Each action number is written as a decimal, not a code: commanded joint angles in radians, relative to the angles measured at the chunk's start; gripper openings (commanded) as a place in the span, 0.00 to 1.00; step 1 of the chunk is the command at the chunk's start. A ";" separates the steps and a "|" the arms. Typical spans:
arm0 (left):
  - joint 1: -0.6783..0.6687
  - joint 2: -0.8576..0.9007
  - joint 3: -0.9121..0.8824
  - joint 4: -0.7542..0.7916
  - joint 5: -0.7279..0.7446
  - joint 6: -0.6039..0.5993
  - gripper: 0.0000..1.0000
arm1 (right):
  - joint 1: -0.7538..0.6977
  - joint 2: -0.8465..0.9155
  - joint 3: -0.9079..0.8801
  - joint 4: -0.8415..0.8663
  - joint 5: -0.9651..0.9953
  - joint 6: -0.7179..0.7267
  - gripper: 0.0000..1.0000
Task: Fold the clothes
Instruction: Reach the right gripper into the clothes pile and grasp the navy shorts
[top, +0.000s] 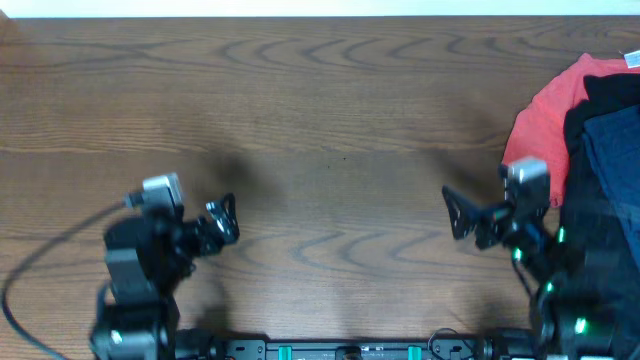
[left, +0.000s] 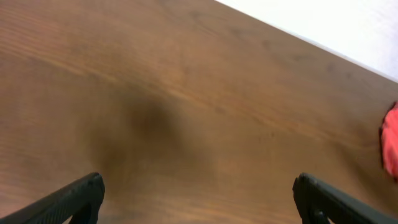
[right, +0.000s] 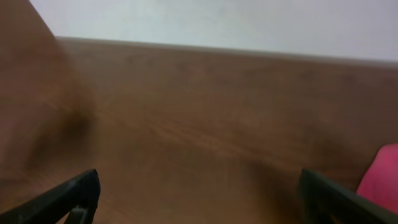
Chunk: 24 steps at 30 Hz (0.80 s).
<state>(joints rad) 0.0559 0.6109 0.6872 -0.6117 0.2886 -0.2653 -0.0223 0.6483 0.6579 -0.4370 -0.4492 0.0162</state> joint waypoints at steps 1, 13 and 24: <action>-0.003 0.201 0.222 -0.112 -0.020 0.002 0.98 | 0.002 0.190 0.186 -0.074 -0.087 0.013 0.99; -0.003 0.545 0.613 -0.335 0.132 0.009 0.98 | -0.058 0.652 0.591 -0.435 0.091 0.209 0.99; -0.003 0.544 0.613 -0.393 0.130 0.018 0.98 | -0.447 1.012 0.973 -0.508 0.199 0.215 0.99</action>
<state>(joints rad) 0.0559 1.1576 1.2778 -0.9909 0.3992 -0.2615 -0.3935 1.6211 1.5753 -0.9550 -0.2939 0.2100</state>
